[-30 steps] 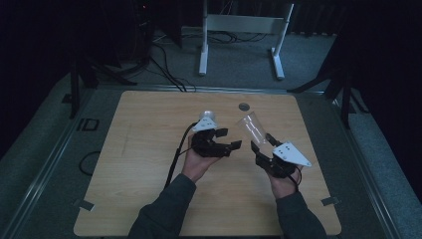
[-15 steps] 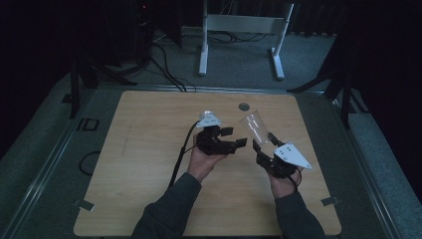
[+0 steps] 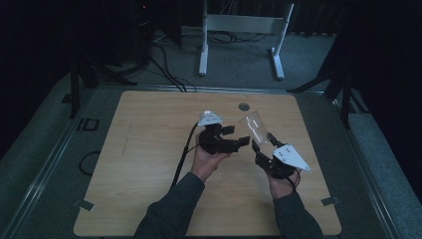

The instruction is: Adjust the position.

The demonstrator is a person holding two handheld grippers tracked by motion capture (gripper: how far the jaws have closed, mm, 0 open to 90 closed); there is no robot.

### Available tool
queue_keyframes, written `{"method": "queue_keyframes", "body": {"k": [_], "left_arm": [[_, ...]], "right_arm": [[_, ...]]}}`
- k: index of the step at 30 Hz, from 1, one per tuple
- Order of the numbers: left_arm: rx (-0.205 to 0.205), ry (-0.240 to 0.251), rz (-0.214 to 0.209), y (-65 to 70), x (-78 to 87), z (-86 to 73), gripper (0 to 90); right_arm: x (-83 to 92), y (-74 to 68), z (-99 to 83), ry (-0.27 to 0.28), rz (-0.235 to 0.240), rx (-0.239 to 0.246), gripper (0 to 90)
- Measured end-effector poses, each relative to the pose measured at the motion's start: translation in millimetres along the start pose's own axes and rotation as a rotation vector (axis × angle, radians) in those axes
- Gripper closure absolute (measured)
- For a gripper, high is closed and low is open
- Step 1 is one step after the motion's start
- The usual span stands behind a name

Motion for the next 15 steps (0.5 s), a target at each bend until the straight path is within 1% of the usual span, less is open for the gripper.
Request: {"method": "queue_keyframes", "body": {"k": [2,5,6,15], "left_arm": [[0.013,-0.001,-0.012,0.8,-1.5,0.4,19.2],[0.019,-0.006,-0.021,1.4,-3.0,0.2,19.0],[0.034,-0.007,-0.037,2.6,-5.4,0.4,19.0],[0.08,0.008,-0.08,5.8,-10.7,4.3,18.9]], "right_arm": [[-0.1,-0.6,0.3,0.001,0.002,0.003,42.0],[-0.3,-1.3,0.6,0.003,0.003,0.003,42.0],[-0.3,-1.4,0.7,0.004,0.003,0.003,42.0],[0.1,-4.4,3.8,0.017,0.016,0.007,42.0]]}}
Point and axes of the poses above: each handheld gripper's, and its own axes: x roughly backward along the jaws, z roughly out of its top, y roughly to its right, the point moved 9 cm from there along -x, roughly forward along the jaws, and after that the axes turned 6 degrees about x, right-handed, at the moved point
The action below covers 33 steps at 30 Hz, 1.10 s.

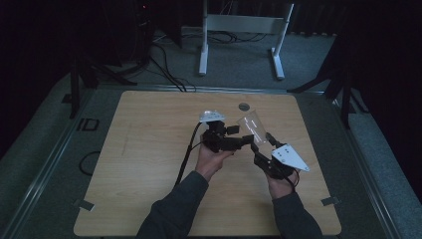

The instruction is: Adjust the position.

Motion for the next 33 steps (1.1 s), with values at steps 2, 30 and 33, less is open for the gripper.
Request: {"method": "queue_keyframes", "body": {"k": [2,30,33], "left_arm": [[0.004,0.004,-0.006,0.5,-0.2,0.6,18.9],[0.084,0.064,-0.062,2.3,-9.6,10.1,18.8],[0.097,0.074,-0.07,2.4,-10.1,11.2,18.8]], "right_arm": [[0.2,-0.2,0.4,0.002,0.001,0.0,42.0],[2.0,-8.5,6.6,0.041,0.025,-0.017,41.8],[1.9,-9.1,6.7,0.042,0.027,-0.021,41.8]]}}
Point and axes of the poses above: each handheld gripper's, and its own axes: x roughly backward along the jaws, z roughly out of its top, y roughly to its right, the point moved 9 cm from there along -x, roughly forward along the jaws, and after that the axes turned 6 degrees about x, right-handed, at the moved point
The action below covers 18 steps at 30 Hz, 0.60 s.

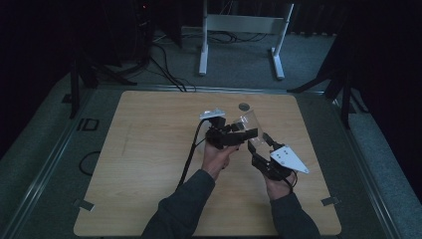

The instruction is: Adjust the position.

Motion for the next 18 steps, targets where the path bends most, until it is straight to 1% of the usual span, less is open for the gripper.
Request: {"method": "queue_keyframes", "body": {"k": [6,9,14,18], "left_arm": [[0.018,0.02,-0.01,0.5,-1.8,1.2,18.8],[0.016,0.03,-0.01,1.1,-2.2,1.9,19.0],[0.019,0.041,-0.008,0.7,-1.9,2.6,21.3],[0.021,0.052,-0.012,1.4,-0.6,2.7,25.6]], "right_arm": [[-0.5,-1.8,-0.4,0.002,0.008,-0.008,41.6],[-0.9,-2.0,-0.8,0.003,0.011,-0.013,41.5],[-1.3,-2.7,-1.0,0.001,0.02,-0.02,41.5],[-1.4,-3.0,-1.0,0.0,0.022,-0.02,41.4]]}}
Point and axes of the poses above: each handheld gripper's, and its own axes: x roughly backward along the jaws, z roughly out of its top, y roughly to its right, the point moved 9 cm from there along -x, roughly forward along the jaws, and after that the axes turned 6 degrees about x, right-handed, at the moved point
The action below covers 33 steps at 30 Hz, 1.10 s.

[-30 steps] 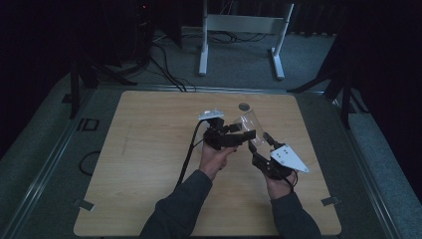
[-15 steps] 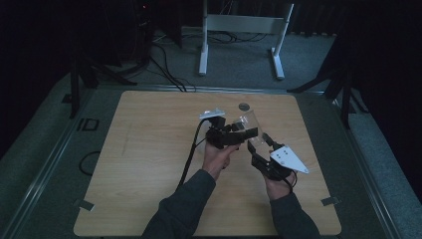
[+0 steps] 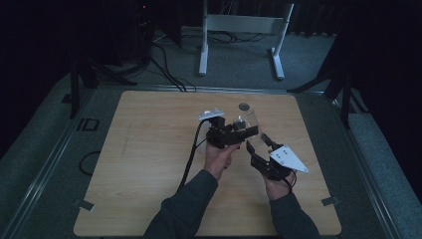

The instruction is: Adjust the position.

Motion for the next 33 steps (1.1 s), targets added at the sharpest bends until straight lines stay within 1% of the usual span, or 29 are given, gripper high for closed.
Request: {"method": "queue_keyframes", "body": {"k": [4,6,15,20,22,26,31,33], "left_arm": [[-0.008,0.007,-0.006,1.0,1.1,-0.4,29.4],[-0.018,0.008,-0.002,1.1,1.7,-0.4,30.2],[-0.035,0.012,0.006,0.4,3.6,-0.4,31.5],[-0.046,0.016,0.018,-0.5,5.2,0.5,31.6],[-0.058,0.014,0.027,-0.9,5.7,0.5,31.6],[-0.088,0.004,0.048,-1.6,6.3,-1.1,31.6],[-0.127,-0.007,0.076,-1.4,6.4,-3.1,31.6],[-0.146,-0.011,0.089,-1.4,6.3,-4.0,31.6]], "right_arm": [[-0.9,-0.5,0.0,-0.003,0.01,-0.002,40.8],[-1.2,-0.8,-0.2,-0.005,0.015,-0.003,40.6],[-3.0,-2.2,-0.7,-0.02,0.034,-0.004,38.5],[-4.6,-1.5,-3.3,-0.041,0.048,-0.017,32.8],[-5.1,-1.4,-3.6,-0.052,0.056,-0.021,31.4],[-5.7,-2.5,-1.9,-0.068,0.079,-0.012,30.3],[-8.4,-3.1,-3.0,-0.102,0.1,-0.008,30.9],[-8.9,-3.0,-3.7,-0.109,0.099,-0.004,32.3]]}}
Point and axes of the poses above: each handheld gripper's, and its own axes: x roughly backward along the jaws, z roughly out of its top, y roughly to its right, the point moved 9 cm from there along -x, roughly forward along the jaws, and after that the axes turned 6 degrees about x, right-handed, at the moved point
